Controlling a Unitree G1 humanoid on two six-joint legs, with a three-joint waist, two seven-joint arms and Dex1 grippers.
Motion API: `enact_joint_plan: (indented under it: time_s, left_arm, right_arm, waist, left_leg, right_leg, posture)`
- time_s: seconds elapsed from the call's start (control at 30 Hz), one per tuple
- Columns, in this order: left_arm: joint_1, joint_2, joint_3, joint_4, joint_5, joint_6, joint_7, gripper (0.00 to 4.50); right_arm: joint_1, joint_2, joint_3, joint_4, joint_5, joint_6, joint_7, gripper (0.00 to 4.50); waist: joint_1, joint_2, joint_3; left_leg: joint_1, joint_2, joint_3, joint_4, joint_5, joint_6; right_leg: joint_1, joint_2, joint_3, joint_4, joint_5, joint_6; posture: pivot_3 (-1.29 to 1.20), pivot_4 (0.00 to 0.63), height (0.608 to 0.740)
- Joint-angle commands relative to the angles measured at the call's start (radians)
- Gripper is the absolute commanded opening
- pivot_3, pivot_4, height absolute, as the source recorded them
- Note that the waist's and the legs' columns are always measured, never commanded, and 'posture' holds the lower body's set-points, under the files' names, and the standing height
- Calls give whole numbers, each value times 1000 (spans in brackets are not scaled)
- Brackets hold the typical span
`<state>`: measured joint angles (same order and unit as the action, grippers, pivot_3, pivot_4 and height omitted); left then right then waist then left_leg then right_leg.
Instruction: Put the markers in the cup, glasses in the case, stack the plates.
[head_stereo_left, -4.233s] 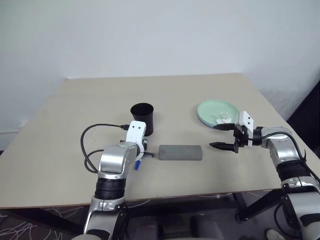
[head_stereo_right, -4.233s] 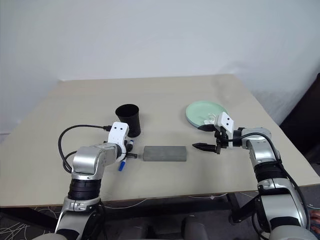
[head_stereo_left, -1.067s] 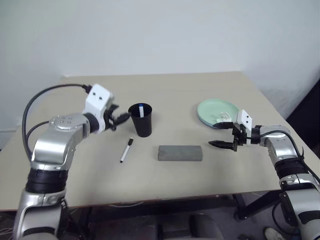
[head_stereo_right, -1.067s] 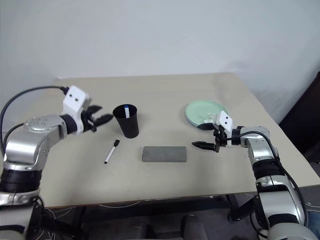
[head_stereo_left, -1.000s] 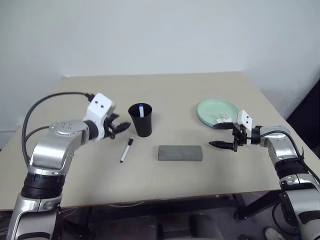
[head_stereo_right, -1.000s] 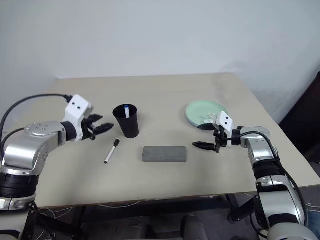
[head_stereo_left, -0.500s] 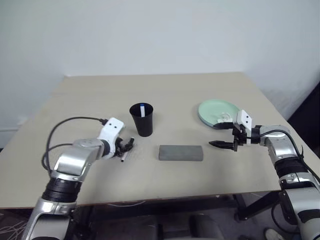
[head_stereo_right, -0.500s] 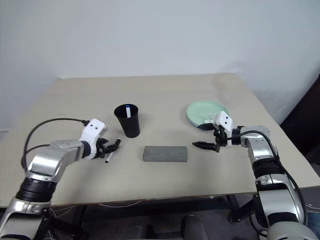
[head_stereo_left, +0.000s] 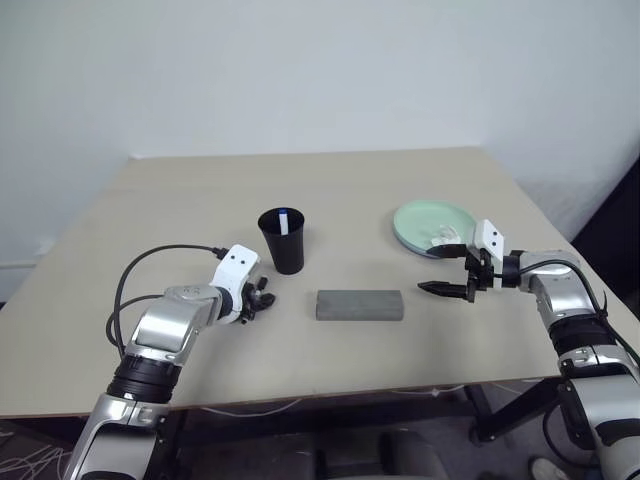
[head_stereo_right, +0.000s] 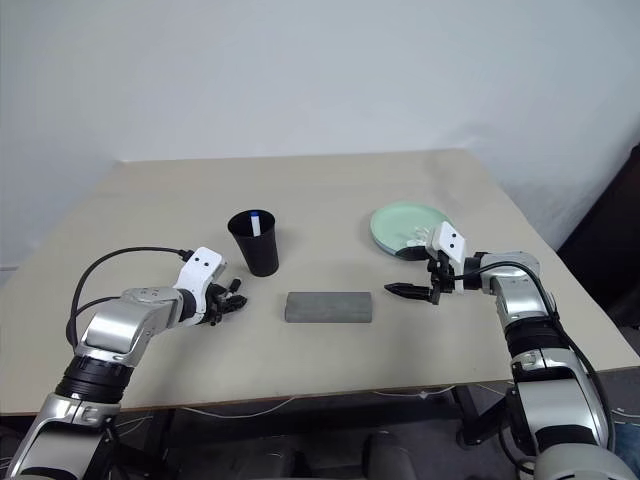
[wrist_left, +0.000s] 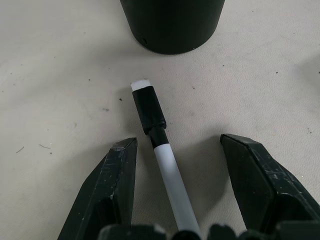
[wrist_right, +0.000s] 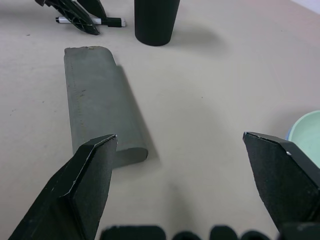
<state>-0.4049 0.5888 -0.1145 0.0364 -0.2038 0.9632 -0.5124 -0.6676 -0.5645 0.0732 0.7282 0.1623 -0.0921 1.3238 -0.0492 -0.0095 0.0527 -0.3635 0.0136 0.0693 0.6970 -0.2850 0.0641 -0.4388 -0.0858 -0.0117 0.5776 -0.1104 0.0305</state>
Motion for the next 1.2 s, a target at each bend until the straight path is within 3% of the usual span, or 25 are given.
enact_joint_plan:
  time_s: [0.03, 0.23, 0.43, 0.8, 0.9, 1.07, 1.2]
  left_arm:
    - [-13, 5, -5, 17, 31, 0, 14, 1934]
    - [-17, 24, -2, 8, 34, -10, 3, 34]
    - [-8, 47, 1, -71, -11, -60, -90, 34]
    - [25, 56, -102, -291, -63, -237, -328, 34]
    - [-27, -23, -58, -251, -69, -317, -288, 34]
    - [-194, -199, 64, -41, -30, -527, -90, 34]
    - [-261, -259, 108, 77, 6, -710, -15, 34]
  right_arm:
    - [-17, -6, -21, -33, 14, -7, -4, 4369]
    - [-25, -5, -20, -23, 10, -11, -3, 4369]
    - [-30, -4, -18, -19, 8, -12, -2, 4369]
    - [-40, 0, -17, -11, 2, -17, -5, 4369]
    - [-40, -1, -17, -12, 2, -17, -6, 4369]
    - [-39, -2, -18, -15, 3, -16, -7, 4369]
    - [-39, -2, -18, -18, 3, -16, -9, 4369]
  waist:
    - [0, 0, 0]
    - [-3, 0, 0]
    - [-3, -1, 0]
    - [0, -1, 1]
    - [1, -1, 1]
    - [2, -2, 1]
    - [-3, -2, 1]
  left_leg:
    - [0, 0, 0, 0, 0, 0]
    - [1, 1, 2, 0, 0, -1]
    - [1, 1, 2, 0, 0, -1]
    - [-2, 0, 1, -1, -2, -2]
    - [-1, 0, 1, -1, -2, -2]
    - [-2, -1, 1, 1, 0, 0]
    - [-1, -1, 2, 0, 1, 3]
  right_leg:
    - [0, 0, 0, 0, 0, 0]
    - [-3, 0, 1, 6, 0, 0]
    - [-6, 0, 0, 9, 0, -1]
    - [-6, 0, 1, 5, 0, -1]
    - [-6, 0, 1, 5, -1, -1]
    - [-3, 0, 1, 4, 0, -1]
    - [-3, 0, 2, 3, 0, 0]
  posture:
    - [0, 0, 733]
    - [0, 0, 733]
    - [0, 0, 733]
    - [0, 0, 733]
    - [0, 0, 733]
    - [0, 0, 733]
    - [0, 0, 733]
